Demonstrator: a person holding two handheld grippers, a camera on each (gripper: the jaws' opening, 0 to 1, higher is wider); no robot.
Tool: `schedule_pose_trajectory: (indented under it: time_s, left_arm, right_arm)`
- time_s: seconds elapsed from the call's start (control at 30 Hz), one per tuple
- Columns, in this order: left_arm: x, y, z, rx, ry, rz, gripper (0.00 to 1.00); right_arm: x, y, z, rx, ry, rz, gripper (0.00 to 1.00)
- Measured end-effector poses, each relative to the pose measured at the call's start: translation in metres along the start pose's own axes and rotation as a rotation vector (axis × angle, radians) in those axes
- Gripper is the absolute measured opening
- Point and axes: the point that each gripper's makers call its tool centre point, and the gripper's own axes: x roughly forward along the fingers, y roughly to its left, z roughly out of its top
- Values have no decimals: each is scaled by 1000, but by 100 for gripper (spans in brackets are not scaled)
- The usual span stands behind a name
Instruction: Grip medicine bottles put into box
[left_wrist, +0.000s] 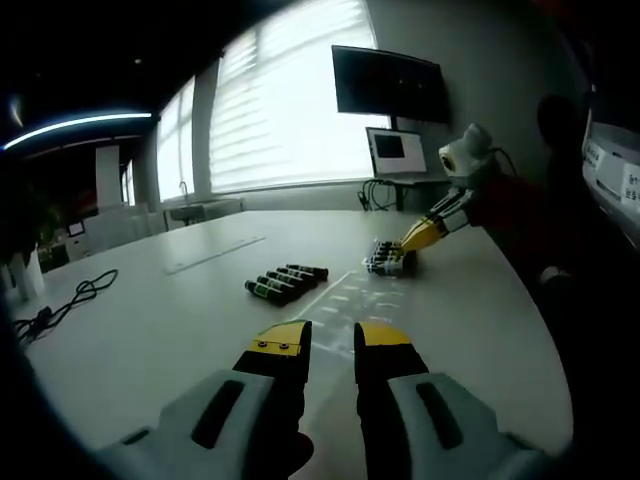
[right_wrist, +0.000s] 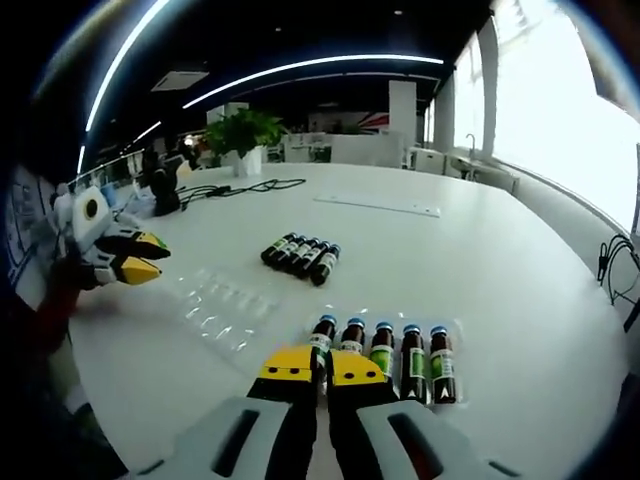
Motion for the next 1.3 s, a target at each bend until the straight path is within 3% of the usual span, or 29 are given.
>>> schedule_pose_trajectory:
  time_s: [0.87, 1.13, 1.3]
  left_arm:
    - [1, -1, -1, -1, 5, -2, 11]
    - [0, -1, -2, -1, 4, -1, 11]
    - [0, 0, -2, -1, 7, 3, 11]
  right_arm:
    - [12, 12, -11, -84, 48, 28, 0]
    - [13, 7, -9, -73, 47, 5, 0]
    - [11, 3, -6, -142, 18, -55, 0]
